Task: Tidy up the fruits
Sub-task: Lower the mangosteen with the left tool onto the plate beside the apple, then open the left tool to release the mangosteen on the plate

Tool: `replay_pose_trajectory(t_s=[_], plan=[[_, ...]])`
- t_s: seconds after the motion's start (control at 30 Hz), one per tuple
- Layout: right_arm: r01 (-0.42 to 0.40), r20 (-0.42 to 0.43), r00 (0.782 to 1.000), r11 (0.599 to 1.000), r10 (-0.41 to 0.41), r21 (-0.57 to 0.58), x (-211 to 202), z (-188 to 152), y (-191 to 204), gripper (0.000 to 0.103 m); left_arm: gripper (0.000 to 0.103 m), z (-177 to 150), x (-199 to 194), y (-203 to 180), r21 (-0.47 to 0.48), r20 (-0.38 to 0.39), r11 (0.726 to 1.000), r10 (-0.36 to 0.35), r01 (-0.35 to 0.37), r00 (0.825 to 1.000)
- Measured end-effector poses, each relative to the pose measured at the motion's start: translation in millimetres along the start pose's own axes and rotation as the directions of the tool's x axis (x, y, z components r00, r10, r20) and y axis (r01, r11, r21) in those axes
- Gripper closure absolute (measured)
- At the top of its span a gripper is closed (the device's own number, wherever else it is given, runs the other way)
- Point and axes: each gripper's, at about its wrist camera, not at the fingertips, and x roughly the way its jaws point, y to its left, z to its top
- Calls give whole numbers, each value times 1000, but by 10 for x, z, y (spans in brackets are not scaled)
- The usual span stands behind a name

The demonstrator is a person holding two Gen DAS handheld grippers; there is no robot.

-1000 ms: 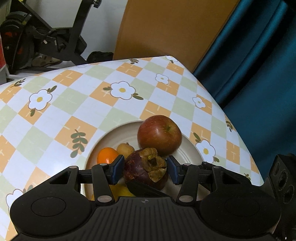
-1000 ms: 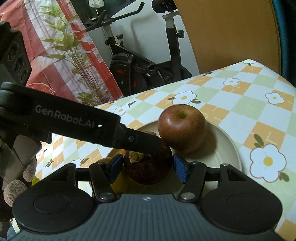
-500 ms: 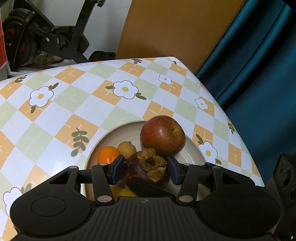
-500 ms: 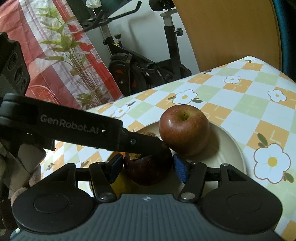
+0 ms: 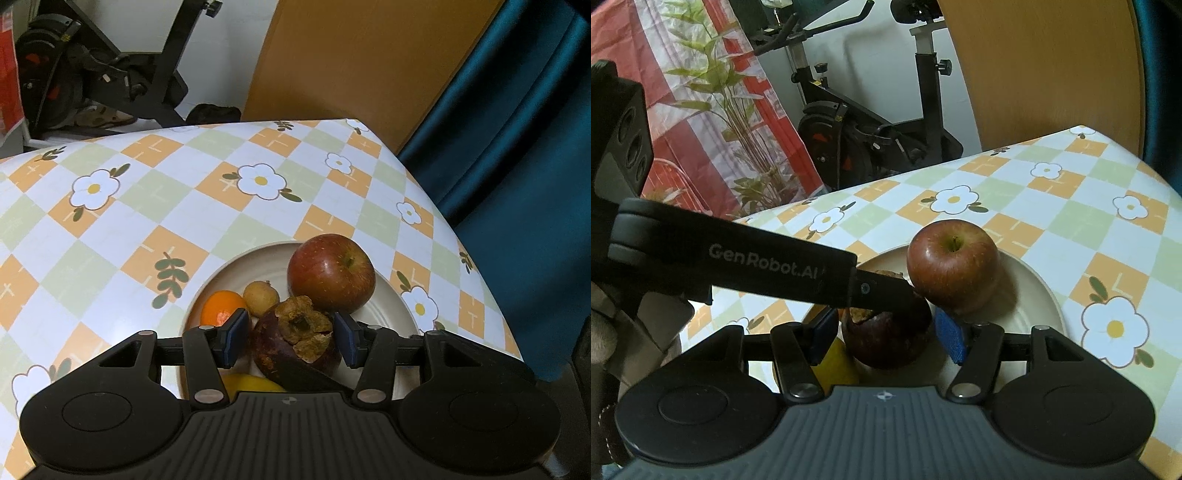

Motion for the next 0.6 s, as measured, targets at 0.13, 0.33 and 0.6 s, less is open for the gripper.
replay_pose_trajectory(t_s=[0.13, 0.33, 0.6], plan=[[10, 2, 1000, 1000, -9, -14, -67, -16, 32, 40, 50, -3, -97, 45, -22, 18, 1000, -16, 16, 1000], [15, 16, 1000, 999, -14, -44, -176, -21, 124, 40, 50, 6, -445, 146, -31, 73, 998, -45, 47, 996], [0, 29, 1000, 995, 3, -100, -275, -21, 315, 39, 50, -73, -1127, 562, -52, 160, 998, -13, 22, 987]])
